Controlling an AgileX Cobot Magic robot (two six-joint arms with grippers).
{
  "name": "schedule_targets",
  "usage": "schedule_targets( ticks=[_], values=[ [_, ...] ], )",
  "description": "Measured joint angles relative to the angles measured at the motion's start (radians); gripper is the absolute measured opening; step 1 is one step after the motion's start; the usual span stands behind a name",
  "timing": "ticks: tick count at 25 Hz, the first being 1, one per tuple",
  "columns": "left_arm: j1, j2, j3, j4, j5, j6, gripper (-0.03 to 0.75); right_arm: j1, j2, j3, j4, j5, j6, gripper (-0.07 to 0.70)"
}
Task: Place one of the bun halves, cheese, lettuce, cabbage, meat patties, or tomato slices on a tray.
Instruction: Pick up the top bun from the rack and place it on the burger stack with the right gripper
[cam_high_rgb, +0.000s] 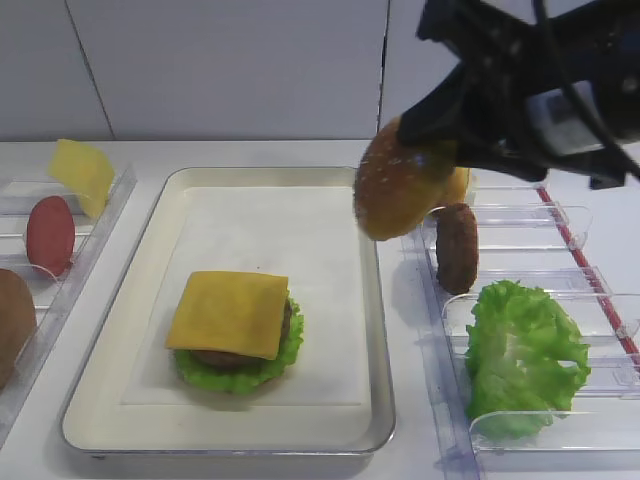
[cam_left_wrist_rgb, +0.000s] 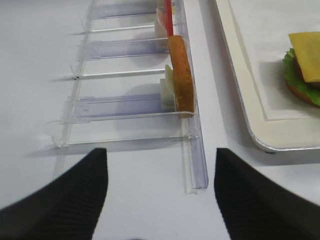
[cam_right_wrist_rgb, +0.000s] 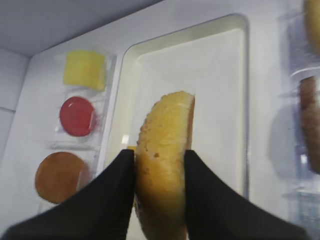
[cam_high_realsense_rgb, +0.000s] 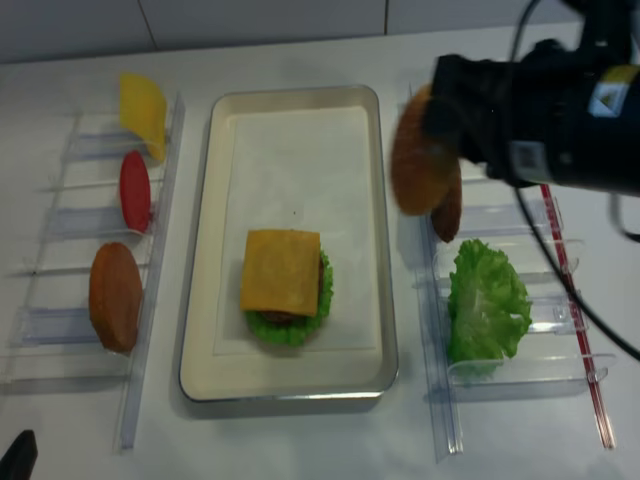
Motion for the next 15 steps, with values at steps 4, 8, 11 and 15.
schedule_targets(
  ticks=[4,8,11,15],
  values=[
    [0.0,0.0,0.0,0.0,0.0,0.0,0.465,0.0,0.119,0.0,0.467,0.052,-0.462,0.271],
    [0.0,0.0,0.0,0.0,0.0,0.0,0.465,0.0,0.248,0.0,0.832,0.121,-0.812,0.271],
    [0.0,0.0,0.0,0.0,0.0,0.0,0.465,0.0,0.327,-0.002,0.982,0.15,-0.92,0.266],
    [0.0,0.0,0.0,0.0,0.0,0.0,0.465,0.0,0.425,-0.028,1.018,0.232,-0.965,0.265]
  ],
)
